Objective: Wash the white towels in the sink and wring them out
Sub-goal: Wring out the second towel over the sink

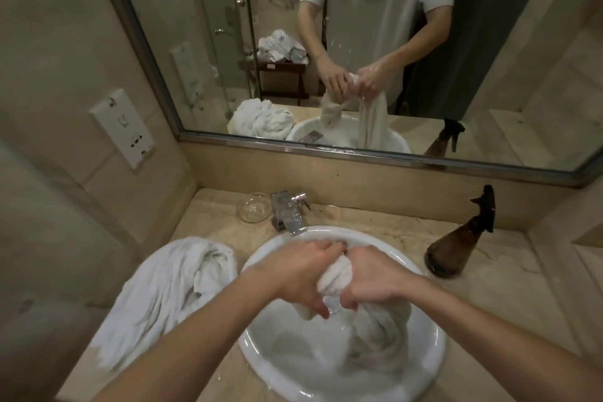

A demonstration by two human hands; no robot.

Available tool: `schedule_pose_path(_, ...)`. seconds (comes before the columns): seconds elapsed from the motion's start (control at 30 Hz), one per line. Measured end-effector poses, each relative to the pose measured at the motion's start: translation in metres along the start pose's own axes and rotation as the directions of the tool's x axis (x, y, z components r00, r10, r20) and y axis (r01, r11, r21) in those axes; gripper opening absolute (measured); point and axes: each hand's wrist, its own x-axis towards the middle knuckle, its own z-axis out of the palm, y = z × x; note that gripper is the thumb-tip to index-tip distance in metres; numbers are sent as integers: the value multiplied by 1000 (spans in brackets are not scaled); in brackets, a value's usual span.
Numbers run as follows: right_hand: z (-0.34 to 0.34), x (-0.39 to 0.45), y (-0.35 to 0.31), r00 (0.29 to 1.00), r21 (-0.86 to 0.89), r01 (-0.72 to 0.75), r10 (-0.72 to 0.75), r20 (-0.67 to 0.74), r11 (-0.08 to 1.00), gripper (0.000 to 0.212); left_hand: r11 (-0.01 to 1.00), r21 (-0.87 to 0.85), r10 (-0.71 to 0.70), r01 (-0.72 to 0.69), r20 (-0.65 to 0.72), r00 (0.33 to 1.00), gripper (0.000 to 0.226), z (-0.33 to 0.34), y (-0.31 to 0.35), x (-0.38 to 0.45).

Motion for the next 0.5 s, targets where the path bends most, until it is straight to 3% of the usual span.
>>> schedule_pose_path(0.1,-1,-1,4,1000,-60,2,-3,-5,998,34,989,-116,-106,94,-109,988,72,22,9,4)
schedule_pose_path(0.23,5,-4,13,996,-73,31,-37,-79,997,39,986,-119,-145,116,-277,950,70,35,16,2)
schedule_pose_path(0.37,18,-12,29,982,233,123,-85,-167,965,68,984,-173,-106,32,-439,892,55,39,24,-5)
schedule_pose_path(0.5,42,-25,57,954,503,264,-147,-261,823,108,961,-268,-105,-64,-569,816,56,35,30,-13)
